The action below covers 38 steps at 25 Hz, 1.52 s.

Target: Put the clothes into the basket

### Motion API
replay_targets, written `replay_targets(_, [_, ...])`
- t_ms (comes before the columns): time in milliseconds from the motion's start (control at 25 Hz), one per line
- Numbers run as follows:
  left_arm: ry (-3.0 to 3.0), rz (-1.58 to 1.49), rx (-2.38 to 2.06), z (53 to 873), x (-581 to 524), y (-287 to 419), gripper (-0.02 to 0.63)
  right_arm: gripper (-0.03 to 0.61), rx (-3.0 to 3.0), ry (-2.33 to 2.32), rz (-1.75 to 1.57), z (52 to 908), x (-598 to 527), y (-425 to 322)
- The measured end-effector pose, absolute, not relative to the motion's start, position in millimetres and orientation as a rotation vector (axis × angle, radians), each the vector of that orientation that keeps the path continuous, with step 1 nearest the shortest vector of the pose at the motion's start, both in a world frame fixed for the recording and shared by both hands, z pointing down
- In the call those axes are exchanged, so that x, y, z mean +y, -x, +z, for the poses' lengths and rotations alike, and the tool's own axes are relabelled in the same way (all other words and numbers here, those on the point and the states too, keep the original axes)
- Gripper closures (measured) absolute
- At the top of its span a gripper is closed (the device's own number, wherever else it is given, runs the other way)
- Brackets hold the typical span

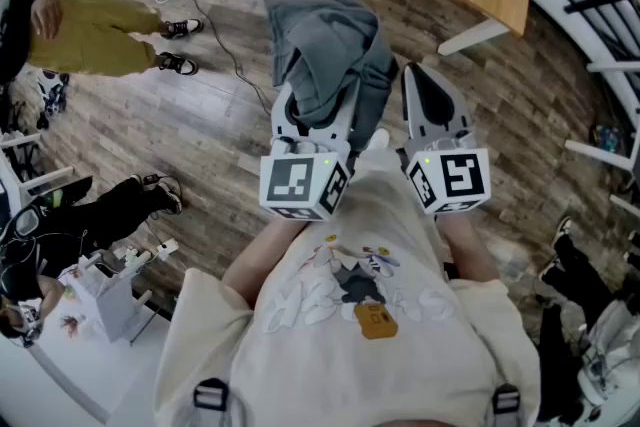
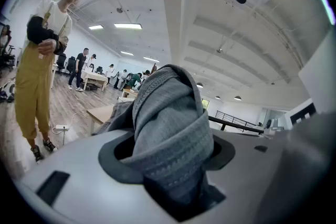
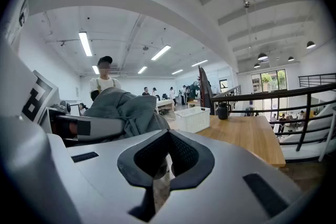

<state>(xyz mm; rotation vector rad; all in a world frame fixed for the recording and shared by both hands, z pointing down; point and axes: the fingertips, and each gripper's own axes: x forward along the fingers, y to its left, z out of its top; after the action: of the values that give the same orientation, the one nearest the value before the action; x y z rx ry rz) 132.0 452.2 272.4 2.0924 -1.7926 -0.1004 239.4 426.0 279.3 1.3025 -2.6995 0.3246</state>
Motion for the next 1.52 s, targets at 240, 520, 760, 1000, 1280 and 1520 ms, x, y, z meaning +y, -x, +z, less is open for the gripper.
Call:
replay_targets(240, [-2.101,-0.089,-1.790,279,461,-129,0.348,0.557,-2.703,-1.300,0.319,284,434,-234])
replay_targets(520, [-2.065,-0.086,-1.789,287,470,-110,0.348,0.555,-2.734,-1.252,0.347,284,441,-215])
replay_targets(760, [-2.039,-0.104,-1.797,289,476,-88,0.348,0.554,-2.736,-1.243,0.417,291,443,-198])
replay_targets(1000, [-2.037,-0.111,-1.799,289,478,-57,0.348,0.554,-2.719,-1.247,0.442,295,442,-169])
replay_targets(1280, [-2.044,-0.119,-1.798,286,478,-15,0.348,0.554,-2.716,-1.269,0.458,297,439,-127])
replay_targets(1520, [-2.042,-0.119,-1.762,297,481,15,0.348,0.554,-2.692,-1.286,0.452,307,448,-94])
